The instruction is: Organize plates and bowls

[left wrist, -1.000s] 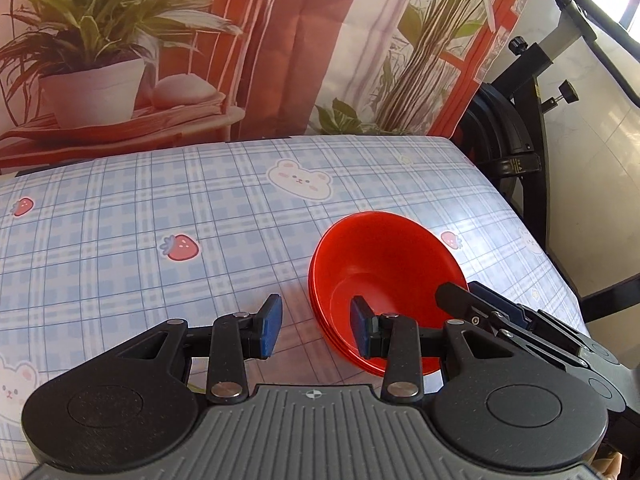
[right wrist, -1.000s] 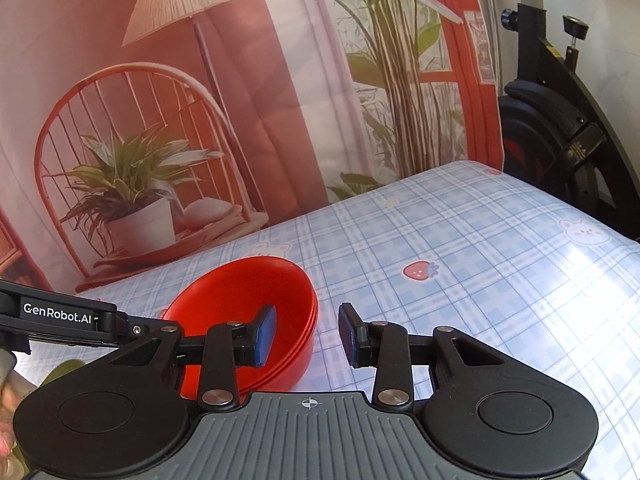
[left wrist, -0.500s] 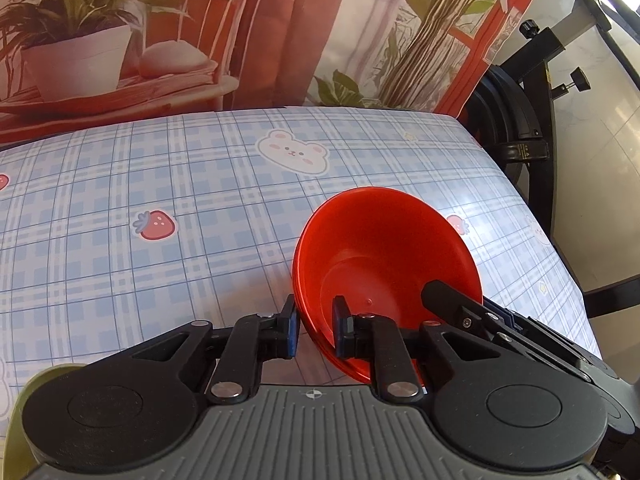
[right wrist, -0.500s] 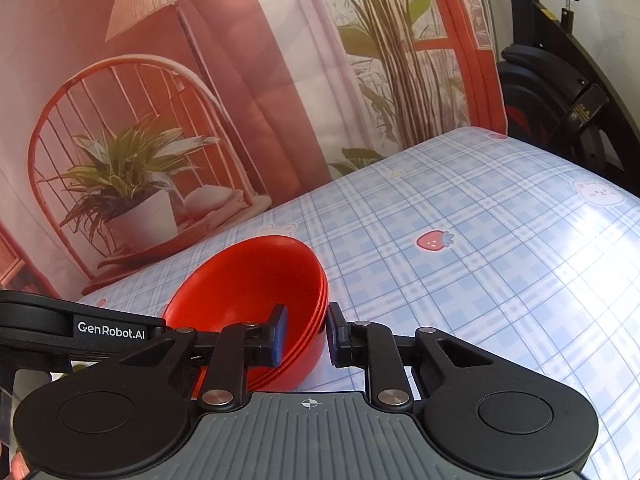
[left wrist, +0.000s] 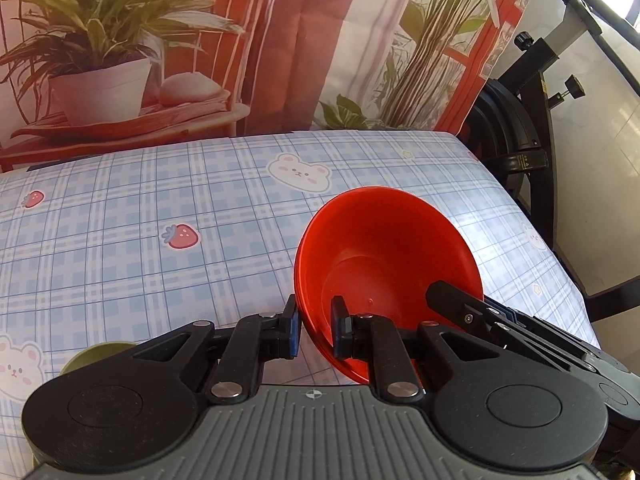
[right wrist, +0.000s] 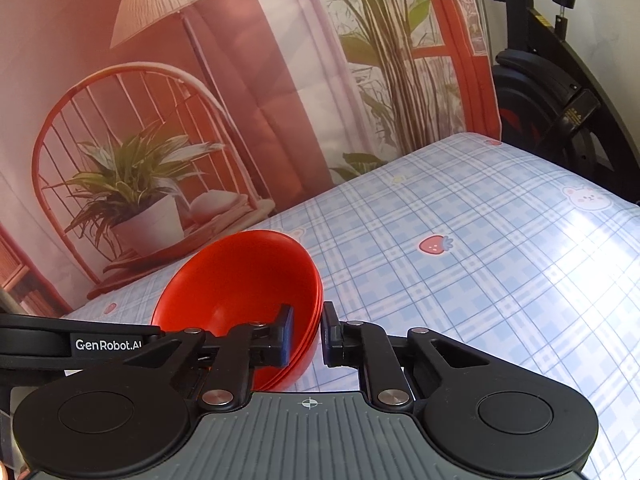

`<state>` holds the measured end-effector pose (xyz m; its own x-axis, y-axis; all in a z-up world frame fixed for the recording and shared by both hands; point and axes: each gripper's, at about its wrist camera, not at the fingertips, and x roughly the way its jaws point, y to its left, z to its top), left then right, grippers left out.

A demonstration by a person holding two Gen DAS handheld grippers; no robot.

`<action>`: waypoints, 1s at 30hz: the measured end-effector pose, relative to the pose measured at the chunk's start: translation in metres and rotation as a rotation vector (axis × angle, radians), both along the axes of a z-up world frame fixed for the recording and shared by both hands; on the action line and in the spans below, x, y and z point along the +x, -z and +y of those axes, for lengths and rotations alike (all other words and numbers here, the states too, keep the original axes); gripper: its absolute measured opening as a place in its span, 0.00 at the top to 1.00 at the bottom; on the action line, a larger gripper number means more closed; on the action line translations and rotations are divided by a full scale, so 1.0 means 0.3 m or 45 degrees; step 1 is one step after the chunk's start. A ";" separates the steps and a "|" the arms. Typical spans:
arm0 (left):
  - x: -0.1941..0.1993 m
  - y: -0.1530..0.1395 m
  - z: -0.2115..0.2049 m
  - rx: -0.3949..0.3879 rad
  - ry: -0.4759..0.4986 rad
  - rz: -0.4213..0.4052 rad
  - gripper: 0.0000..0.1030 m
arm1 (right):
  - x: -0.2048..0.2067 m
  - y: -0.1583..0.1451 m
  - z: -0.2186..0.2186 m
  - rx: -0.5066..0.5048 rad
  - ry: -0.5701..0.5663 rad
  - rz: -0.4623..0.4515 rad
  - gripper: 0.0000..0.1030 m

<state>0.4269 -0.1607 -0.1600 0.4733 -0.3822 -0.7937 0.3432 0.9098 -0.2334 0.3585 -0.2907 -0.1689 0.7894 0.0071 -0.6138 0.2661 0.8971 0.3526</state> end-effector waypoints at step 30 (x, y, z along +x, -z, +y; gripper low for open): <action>-0.308 -0.203 0.427 -0.117 -0.179 -0.119 0.81 | -0.124 -0.241 0.420 -0.109 -0.210 -0.058 0.91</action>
